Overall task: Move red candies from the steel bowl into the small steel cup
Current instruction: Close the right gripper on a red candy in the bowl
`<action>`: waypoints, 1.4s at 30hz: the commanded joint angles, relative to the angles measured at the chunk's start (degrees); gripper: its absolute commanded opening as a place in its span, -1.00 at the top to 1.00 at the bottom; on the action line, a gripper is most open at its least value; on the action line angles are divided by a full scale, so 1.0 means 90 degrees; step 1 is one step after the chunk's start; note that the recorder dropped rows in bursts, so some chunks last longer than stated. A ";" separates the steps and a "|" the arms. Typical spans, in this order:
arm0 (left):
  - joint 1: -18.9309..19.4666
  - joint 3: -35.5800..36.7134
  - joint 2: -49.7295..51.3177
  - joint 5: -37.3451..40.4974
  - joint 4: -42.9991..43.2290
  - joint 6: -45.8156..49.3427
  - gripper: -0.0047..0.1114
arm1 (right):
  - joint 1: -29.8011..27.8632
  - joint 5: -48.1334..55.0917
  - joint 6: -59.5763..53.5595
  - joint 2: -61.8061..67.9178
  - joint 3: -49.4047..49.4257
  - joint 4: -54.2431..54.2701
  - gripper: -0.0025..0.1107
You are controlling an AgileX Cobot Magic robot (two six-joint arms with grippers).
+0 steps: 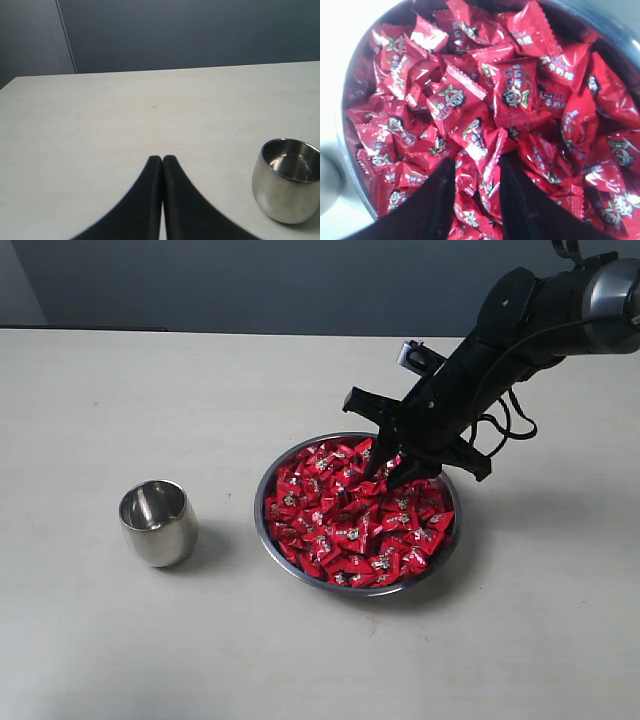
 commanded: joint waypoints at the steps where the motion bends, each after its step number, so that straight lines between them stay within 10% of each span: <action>1: 0.0004 0.0024 -0.0028 -0.0012 -0.0018 -0.0013 0.91 | -0.0036 -0.0065 0.0013 -0.0021 0.0014 0.0006 0.42; 37: 0.0004 0.0024 -0.0028 -0.0012 -0.0018 -0.0013 0.91 | 0.0220 -0.0682 0.0013 0.0502 0.0014 0.0357 0.43; 42: 0.0004 0.0024 -0.0028 -0.0012 -0.0018 -0.0013 0.91 | 0.0220 -0.0682 -0.0116 0.0528 0.0014 0.0357 0.97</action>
